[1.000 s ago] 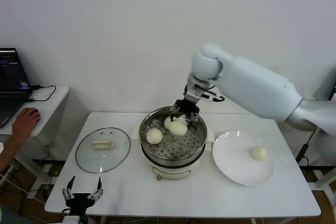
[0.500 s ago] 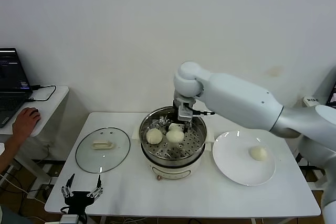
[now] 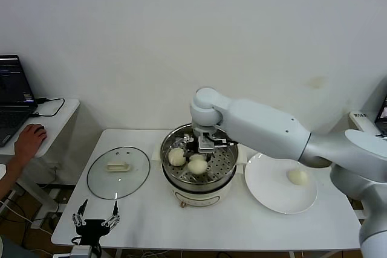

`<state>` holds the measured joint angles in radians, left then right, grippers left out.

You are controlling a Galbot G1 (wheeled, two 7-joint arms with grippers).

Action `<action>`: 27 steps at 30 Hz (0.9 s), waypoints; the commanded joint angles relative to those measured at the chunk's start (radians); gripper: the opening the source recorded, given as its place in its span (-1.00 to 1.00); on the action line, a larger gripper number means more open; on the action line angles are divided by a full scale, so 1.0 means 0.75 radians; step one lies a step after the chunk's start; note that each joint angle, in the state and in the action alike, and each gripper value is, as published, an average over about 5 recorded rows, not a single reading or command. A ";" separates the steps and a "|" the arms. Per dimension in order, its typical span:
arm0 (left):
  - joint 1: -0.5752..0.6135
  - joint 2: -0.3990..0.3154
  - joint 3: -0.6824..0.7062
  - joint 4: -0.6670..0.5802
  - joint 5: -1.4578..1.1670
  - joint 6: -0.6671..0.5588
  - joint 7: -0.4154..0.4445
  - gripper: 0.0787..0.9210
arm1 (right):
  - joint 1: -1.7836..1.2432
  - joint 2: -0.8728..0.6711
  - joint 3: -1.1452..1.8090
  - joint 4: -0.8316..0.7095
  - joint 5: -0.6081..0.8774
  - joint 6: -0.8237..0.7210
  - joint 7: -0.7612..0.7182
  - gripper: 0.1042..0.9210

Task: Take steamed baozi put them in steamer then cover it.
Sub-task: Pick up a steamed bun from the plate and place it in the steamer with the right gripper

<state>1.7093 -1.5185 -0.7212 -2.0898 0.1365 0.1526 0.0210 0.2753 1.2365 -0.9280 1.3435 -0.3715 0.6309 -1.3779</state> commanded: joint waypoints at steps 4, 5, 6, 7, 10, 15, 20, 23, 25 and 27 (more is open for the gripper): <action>-0.004 0.000 0.002 0.008 -0.001 0.000 0.001 0.77 | -0.017 0.010 -0.043 0.025 0.066 -0.027 -0.001 0.28; -0.004 0.000 0.004 0.009 -0.001 0.000 0.001 0.77 | -0.016 0.009 -0.048 0.027 0.079 -0.032 -0.002 0.28; -0.004 -0.001 0.005 0.010 0.000 0.000 0.001 0.77 | -0.016 0.008 -0.052 0.028 0.089 -0.035 -0.002 0.28; -0.004 -0.001 0.006 0.010 0.000 0.000 0.001 0.77 | -0.016 0.008 -0.055 0.029 0.095 -0.038 -0.003 0.28; -0.004 -0.001 0.008 0.012 0.000 0.000 0.001 0.77 | -0.017 0.005 -0.056 0.034 0.099 -0.045 -0.004 0.28; -0.001 -0.002 0.010 0.012 0.002 0.000 0.001 0.77 | -0.008 -0.007 -0.055 0.041 0.107 -0.060 0.007 0.28; -0.002 -0.003 0.010 0.013 0.003 0.000 0.002 0.77 | 0.032 -0.044 -0.011 0.046 0.116 -0.087 0.021 0.50; -0.003 -0.002 0.014 0.009 0.004 0.001 0.004 0.77 | 0.064 -0.089 0.058 0.045 0.131 -0.136 0.022 0.68; -0.002 0.000 0.017 0.005 0.005 0.002 0.007 0.77 | 0.089 -0.127 0.114 0.032 0.156 -0.196 0.021 0.73; 0.001 0.004 0.022 -0.001 0.005 0.004 0.010 0.77 | 0.120 -0.176 0.163 0.005 0.207 -0.285 0.019 0.75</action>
<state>1.7073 -1.5194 -0.7087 -2.0839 0.1401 0.1534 0.0257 0.2992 1.1977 -0.9288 1.3737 -0.2884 0.5614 -1.3681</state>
